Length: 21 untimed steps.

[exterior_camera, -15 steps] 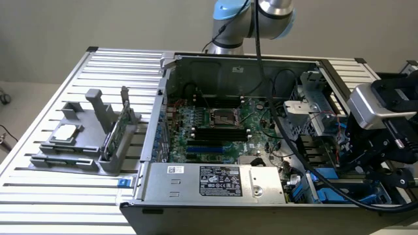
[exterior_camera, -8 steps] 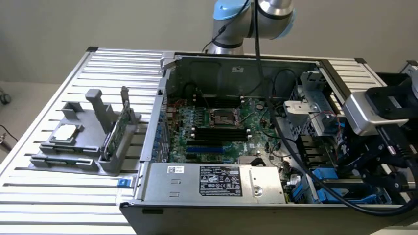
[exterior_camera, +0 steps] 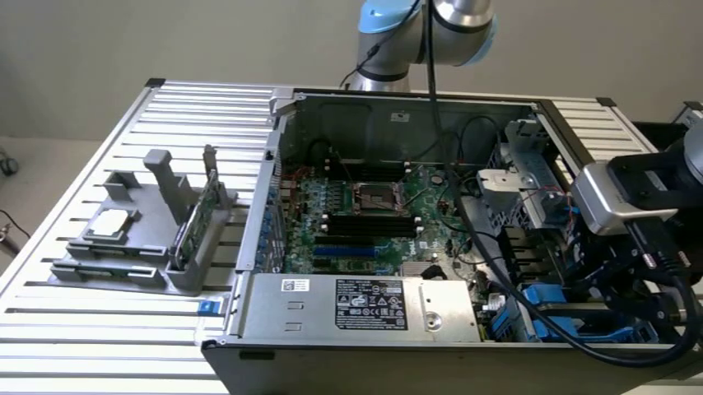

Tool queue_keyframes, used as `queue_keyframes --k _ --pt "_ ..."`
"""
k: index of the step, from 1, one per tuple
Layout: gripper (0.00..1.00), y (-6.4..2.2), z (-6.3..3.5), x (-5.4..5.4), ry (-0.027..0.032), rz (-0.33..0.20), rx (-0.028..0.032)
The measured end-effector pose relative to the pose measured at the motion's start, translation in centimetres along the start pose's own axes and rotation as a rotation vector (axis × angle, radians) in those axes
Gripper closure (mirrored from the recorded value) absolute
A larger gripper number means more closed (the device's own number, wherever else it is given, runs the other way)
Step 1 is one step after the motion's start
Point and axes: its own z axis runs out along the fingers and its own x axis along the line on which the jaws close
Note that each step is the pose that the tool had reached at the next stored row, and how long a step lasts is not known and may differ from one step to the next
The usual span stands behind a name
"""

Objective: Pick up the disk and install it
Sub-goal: 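Insert the disk into the insertion slot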

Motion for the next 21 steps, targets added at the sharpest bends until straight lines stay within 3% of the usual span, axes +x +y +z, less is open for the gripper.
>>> queue_keyframes --k 5,12,13,21 --pt "0.75 0.01 0.31 0.1 -0.0041 -0.001 0.0055" --pt "0.75 0.03 0.50 0.1 -0.0047 -0.001 0.0098" --pt "0.75 0.02 0.30 0.1 -0.0066 -0.001 0.0100" --pt "0.75 0.22 -3.33 -0.4 -0.0059 -0.001 0.0100"
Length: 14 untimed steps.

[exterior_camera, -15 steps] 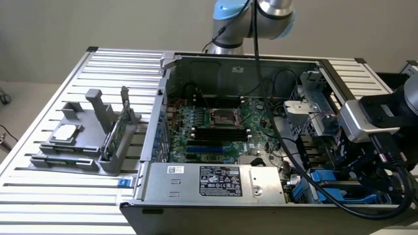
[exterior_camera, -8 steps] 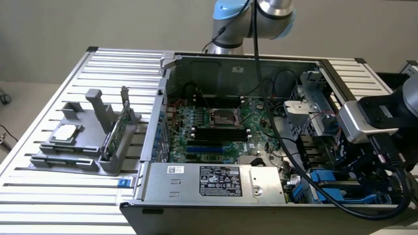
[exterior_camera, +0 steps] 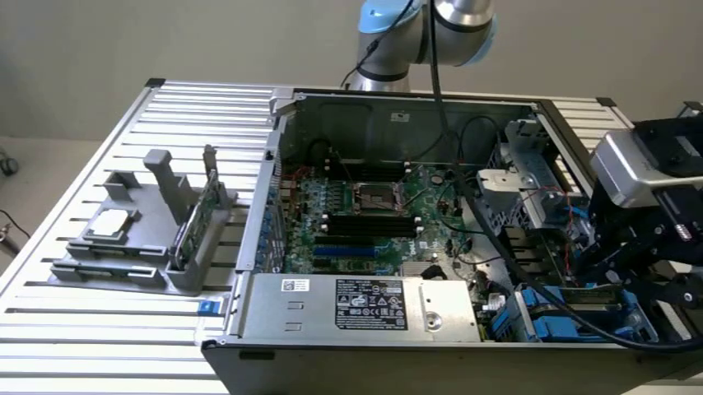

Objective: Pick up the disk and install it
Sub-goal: 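Insert the disk into the insertion slot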

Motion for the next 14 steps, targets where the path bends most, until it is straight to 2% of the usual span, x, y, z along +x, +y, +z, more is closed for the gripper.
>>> queue_keyframes --k 4,9,14 --pt "0.75 0.44 -1.58 -0.2 -0.0003 0.000 -0.0001" --pt "0.75 1.98 -1.67 -0.3 -0.0010 -0.001 -0.0001" --pt "0.75 2.17 -1.70 -0.3 -0.0014 -0.001 0.0002"
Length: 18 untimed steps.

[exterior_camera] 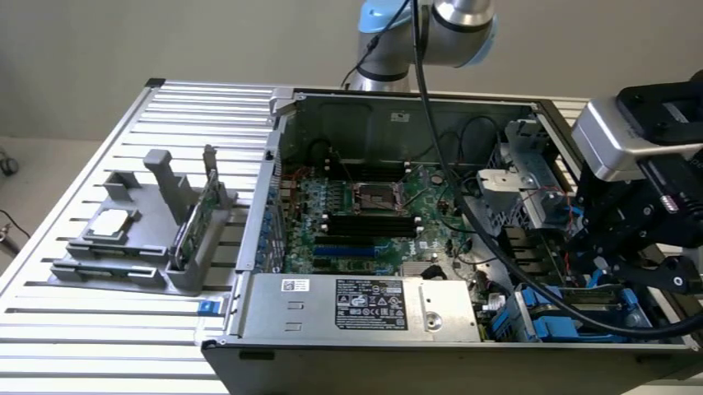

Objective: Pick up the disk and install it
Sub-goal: 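Insert the disk into the insertion slot, then insert the first disk wire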

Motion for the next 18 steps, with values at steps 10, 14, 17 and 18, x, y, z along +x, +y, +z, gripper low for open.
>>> queue_keyframes --k 10,14,17,18 --pt "0.75 -0.01 -0.15 -0.02 0.0008 0.032 0.0046" --pt "0.75 -0.01 -0.15 -0.02 0.0008 0.032 0.0046" --pt "0.75 -0.01 -0.15 -0.02 0.0008 0.032 0.0046" --pt "0.75 -0.01 -0.15 -0.02 0.0008 0.032 0.0046"
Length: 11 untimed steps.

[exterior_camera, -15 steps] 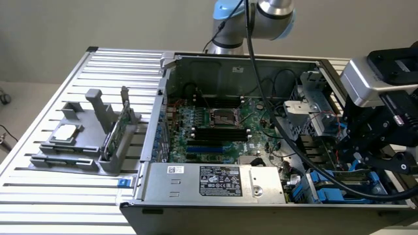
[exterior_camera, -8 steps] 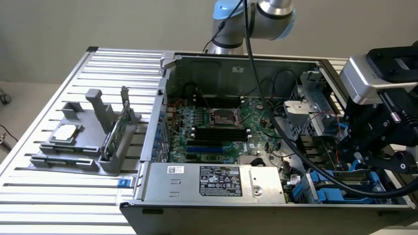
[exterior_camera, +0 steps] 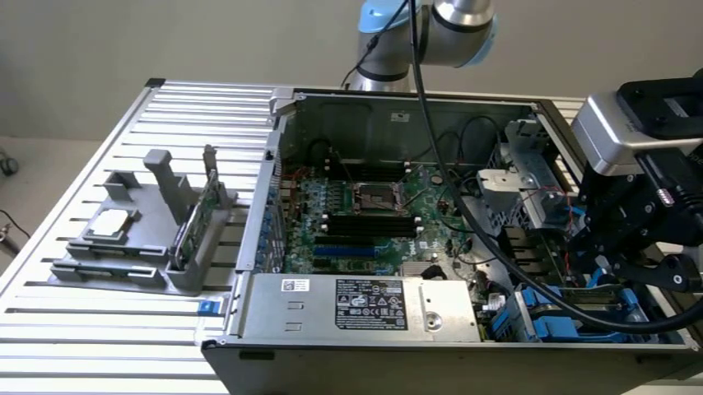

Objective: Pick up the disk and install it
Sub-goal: 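Insert the first disk wire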

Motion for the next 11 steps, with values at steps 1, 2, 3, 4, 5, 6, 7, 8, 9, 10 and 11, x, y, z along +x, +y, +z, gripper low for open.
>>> queue_keyframes --k 1,2,3,4,5,6,7,8,9,10,11 --pt "0.75 0.00 0.00 0.00 0.0000 0.000 0.0000" --pt "0.75 0.00 0.00 0.00 0.0000 0.000 0.0000" --pt "0.75 0.00 0.00 0.00 0.0001 0.000 0.0000" --pt "0.75 0.00 0.00 0.00 0.0000 0.000 0.0000" --pt "0.75 0.00 0.00 0.00 0.0000 0.000 0.0000" --pt "0.75 0.00 0.00 0.00 0.0000 0.000 0.0000" --pt "0.75 0.00 0.00 0.00 0.0000 0.000 0.0000" --pt "0.75 0.00 0.00 0.00 0.0000 0.000 0.0000" --pt "0.75 0.00 0.00 0.00 -0.0001 0.002 0.0002" --pt "0.75 0.00 0.00 0.00 -0.0007 0.008 0.0012" --pt "0.75 0.00 0.00 0.00 -0.0009 0.021 0.0030"
